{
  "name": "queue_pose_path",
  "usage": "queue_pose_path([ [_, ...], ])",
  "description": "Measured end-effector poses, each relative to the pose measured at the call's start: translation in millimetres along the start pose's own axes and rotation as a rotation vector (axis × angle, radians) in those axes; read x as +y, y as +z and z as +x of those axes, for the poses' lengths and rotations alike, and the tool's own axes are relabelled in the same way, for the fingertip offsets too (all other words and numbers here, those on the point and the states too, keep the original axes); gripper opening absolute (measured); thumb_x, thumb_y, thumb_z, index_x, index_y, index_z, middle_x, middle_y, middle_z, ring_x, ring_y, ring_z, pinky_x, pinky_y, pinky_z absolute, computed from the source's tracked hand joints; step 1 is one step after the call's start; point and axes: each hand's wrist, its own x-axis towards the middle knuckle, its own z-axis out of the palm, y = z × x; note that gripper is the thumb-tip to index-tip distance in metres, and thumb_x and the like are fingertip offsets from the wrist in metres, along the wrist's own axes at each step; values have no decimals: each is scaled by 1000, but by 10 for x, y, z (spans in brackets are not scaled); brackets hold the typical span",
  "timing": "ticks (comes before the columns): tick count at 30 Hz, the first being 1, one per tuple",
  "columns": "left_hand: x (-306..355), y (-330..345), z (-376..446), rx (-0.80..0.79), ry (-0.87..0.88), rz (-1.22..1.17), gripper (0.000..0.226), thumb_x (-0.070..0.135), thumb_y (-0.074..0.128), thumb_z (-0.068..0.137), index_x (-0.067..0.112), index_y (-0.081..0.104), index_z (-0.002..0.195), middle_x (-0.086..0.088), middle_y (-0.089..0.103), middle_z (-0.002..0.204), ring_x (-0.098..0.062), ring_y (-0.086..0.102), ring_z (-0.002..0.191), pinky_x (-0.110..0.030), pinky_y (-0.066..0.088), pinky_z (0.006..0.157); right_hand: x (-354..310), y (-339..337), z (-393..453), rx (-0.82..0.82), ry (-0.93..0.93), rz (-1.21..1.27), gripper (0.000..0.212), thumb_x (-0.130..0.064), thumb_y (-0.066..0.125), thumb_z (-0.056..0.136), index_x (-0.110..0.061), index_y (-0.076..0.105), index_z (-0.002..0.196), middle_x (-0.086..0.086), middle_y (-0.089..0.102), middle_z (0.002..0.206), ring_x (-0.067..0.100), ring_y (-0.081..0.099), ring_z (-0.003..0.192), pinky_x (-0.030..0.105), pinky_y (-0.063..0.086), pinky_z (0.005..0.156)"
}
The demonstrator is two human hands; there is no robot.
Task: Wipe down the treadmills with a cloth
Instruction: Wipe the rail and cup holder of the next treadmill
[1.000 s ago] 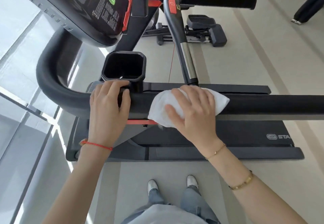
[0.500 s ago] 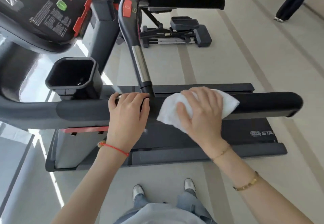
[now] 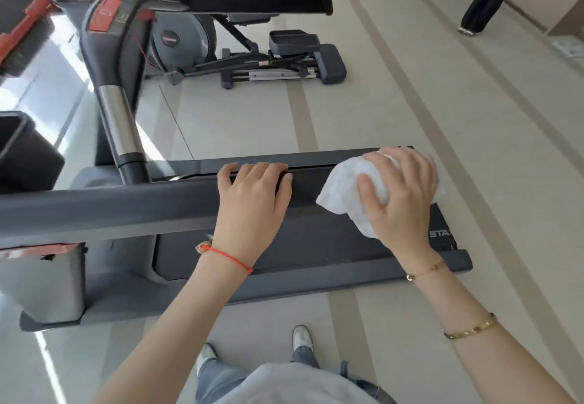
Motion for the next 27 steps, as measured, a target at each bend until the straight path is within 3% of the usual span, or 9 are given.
queue_pose_path([
  [2,216,109,51,-7,7,15,33,31,39,103,18,66,115,4,70,104,-21,62,100,-41,30,106,196,-80,61,-56,64,143,37,-48,44,93,-25,64,114,-6,56,120,17,48,116,45,37,104],
  [5,436,230,100,20,16,33,35,30,36,103,18,68,112,3,71,100,-23,62,96,-40,32,99,449,-179,211,-180,342,549,23,-52,47,90,-39,61,104,-17,60,109,2,57,103,29,45,91],
  [7,503,281,112,39,8,62,37,30,34,103,18,68,109,3,71,98,-24,62,93,-40,33,96,551,-192,196,-218,440,680,15,-49,48,91,-47,58,102,-17,62,111,-4,57,103,26,47,91],
  [11,504,326,126,82,2,114,38,28,31,104,20,68,105,4,69,91,-23,61,88,-39,35,92,502,-106,-108,-110,203,513,35,-45,47,95,-29,55,125,-9,47,134,11,45,126,25,35,107],
  [13,498,340,123,97,6,134,37,28,32,104,21,68,105,6,68,89,-23,61,87,-39,36,91,531,-78,-121,-111,116,481,37,-45,49,94,-28,55,126,-10,44,135,13,43,128,25,32,107],
  [19,501,369,115,117,0,141,34,28,34,103,22,67,106,6,67,90,-22,61,88,-39,36,92,740,-166,388,-435,484,857,41,-62,49,78,-31,68,95,-18,68,87,0,60,82,21,42,76],
  [21,505,368,115,124,-1,142,34,29,34,103,22,67,105,6,68,90,-22,61,89,-39,36,92,702,-160,275,-359,448,798,35,-59,48,84,-34,65,99,-18,66,96,1,60,91,23,44,80],
  [24,494,374,117,135,-1,143,35,29,34,103,21,68,105,6,68,89,-22,62,88,-39,36,91,575,-111,-5,-189,163,534,34,-51,51,91,-32,60,118,-13,53,127,11,47,122,27,36,103],
  [27,491,371,117,133,4,139,36,29,33,103,21,68,105,6,68,90,-22,62,88,-39,36,91,510,-116,66,-187,30,379,34,-51,54,90,-33,62,117,-13,50,128,11,44,121,29,36,104],
])
